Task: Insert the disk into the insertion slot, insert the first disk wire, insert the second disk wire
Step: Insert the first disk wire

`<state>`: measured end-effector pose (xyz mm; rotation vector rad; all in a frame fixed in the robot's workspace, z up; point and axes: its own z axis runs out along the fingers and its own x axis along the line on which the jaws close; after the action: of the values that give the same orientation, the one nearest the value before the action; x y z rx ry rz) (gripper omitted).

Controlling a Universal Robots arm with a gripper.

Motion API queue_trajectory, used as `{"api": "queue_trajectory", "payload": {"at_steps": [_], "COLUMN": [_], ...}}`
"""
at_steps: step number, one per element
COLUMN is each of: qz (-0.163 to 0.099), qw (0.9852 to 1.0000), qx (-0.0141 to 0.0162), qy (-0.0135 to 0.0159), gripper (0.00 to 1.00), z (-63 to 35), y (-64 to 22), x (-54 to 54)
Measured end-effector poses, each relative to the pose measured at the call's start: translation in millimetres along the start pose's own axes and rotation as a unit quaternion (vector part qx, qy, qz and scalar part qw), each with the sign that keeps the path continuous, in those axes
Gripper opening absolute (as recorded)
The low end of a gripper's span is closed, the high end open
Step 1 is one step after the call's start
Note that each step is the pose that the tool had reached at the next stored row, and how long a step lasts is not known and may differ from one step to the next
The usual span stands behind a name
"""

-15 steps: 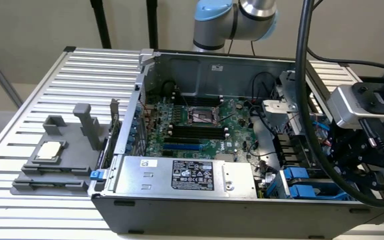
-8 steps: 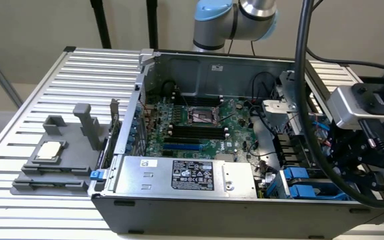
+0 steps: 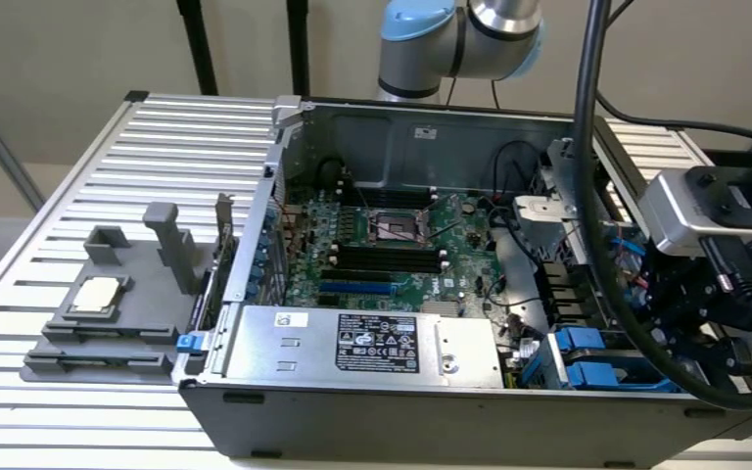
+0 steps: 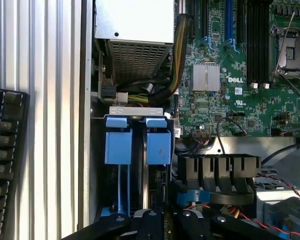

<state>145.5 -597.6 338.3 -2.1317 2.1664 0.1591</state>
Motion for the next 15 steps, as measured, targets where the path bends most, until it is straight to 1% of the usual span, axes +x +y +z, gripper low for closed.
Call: {"api": "queue_trajectory", "payload": {"at_steps": [5,7,10,13,14,15], "qz": [0.000,0.000,0.000,0.000,0.000,0.000], "qw": [1.0000,1.0000,1.0000,1.0000,1.0000,1.0000], "qx": [0.0018,0.0024,0.0026,0.0026,0.0026,0.0024], "qy": [0.0003,0.0010,0.0015,0.0008,0.0008,0.0011], "gripper": [0.17,0.17,0.17,0.17,0.18,0.25], "z": [3.2,4.2,4.6,5.3,4.9,2.7], "y": [0.0,0.0,0.0,0.0,-0.1,-0.1], "x": [0.5,0.6,0.7,0.8,0.8,0.6]}}
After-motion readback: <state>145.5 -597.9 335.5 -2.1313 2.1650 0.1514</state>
